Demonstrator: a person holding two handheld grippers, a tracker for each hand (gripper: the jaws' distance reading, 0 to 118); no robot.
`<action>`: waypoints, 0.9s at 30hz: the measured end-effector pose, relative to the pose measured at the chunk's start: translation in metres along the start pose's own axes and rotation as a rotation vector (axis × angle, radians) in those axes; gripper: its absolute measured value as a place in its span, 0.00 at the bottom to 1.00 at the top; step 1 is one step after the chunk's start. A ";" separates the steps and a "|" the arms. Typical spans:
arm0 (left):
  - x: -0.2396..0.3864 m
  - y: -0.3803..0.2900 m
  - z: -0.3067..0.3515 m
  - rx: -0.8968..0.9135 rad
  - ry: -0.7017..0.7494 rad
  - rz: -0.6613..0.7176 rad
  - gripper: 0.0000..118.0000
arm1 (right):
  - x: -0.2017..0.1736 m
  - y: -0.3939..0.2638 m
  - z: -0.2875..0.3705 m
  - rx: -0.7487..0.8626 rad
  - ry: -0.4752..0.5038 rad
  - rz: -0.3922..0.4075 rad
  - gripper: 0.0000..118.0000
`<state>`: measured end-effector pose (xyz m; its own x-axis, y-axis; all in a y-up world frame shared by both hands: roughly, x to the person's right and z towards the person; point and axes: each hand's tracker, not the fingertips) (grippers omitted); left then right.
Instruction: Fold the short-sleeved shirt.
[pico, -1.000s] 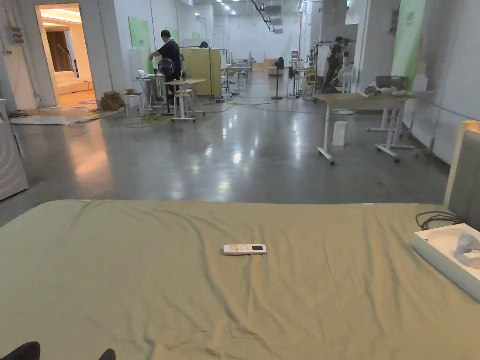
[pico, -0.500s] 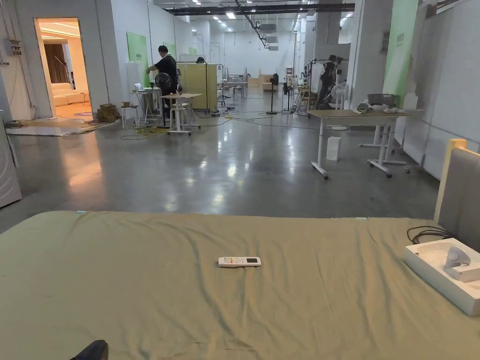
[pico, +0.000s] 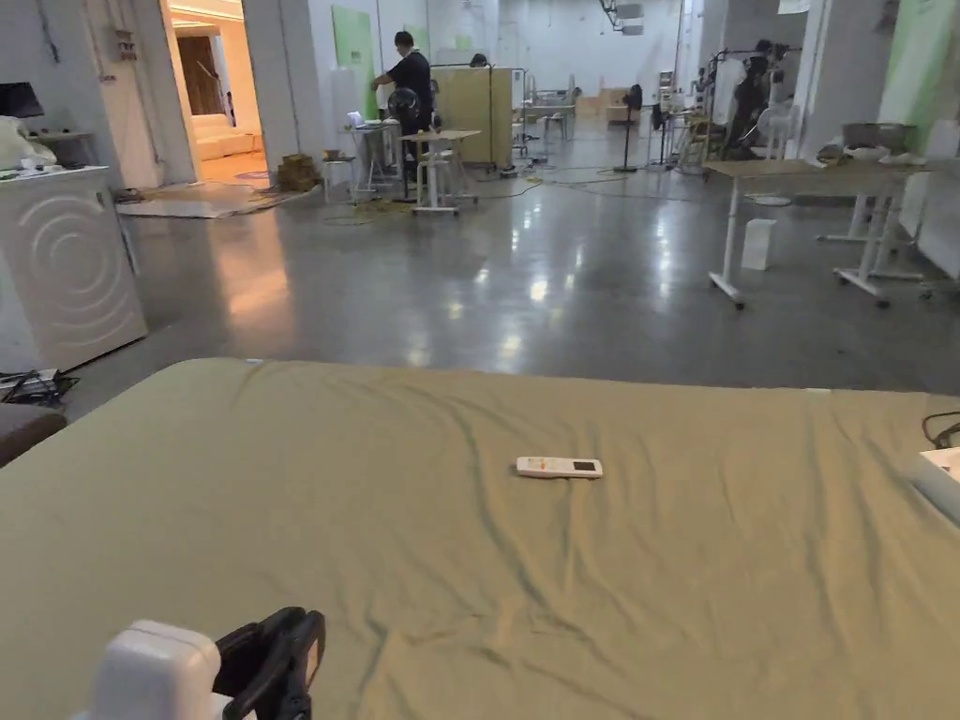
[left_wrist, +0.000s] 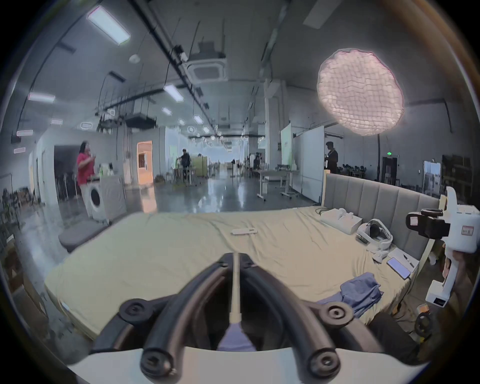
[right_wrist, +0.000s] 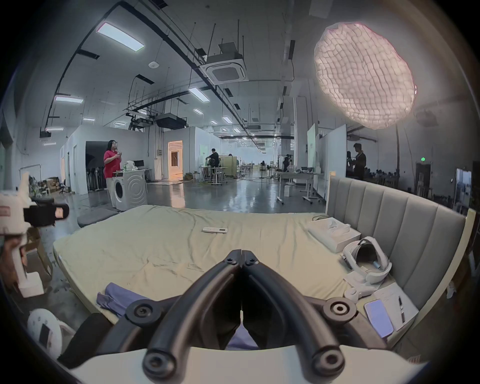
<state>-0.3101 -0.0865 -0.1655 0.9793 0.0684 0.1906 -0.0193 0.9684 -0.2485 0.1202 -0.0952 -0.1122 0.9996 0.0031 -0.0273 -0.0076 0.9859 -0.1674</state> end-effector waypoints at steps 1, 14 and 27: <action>-0.010 -0.005 -0.003 -0.013 0.020 0.032 0.35 | 0.001 -0.002 -0.001 -0.012 0.009 -0.021 0.00; -0.163 -0.153 -0.095 -0.373 -0.200 0.679 0.91 | 0.005 -0.036 -0.036 -0.198 0.070 -0.157 0.00; -0.196 -0.246 -0.181 -0.554 -0.515 1.104 0.90 | 0.000 -0.041 -0.043 -0.288 0.061 -0.168 0.00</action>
<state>-0.4606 -0.3819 -0.3135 0.3142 0.9478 -0.0548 -0.5421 0.1317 -0.8299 0.1195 -0.1433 -0.1481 0.9841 -0.1744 -0.0332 0.1416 0.8836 -0.4462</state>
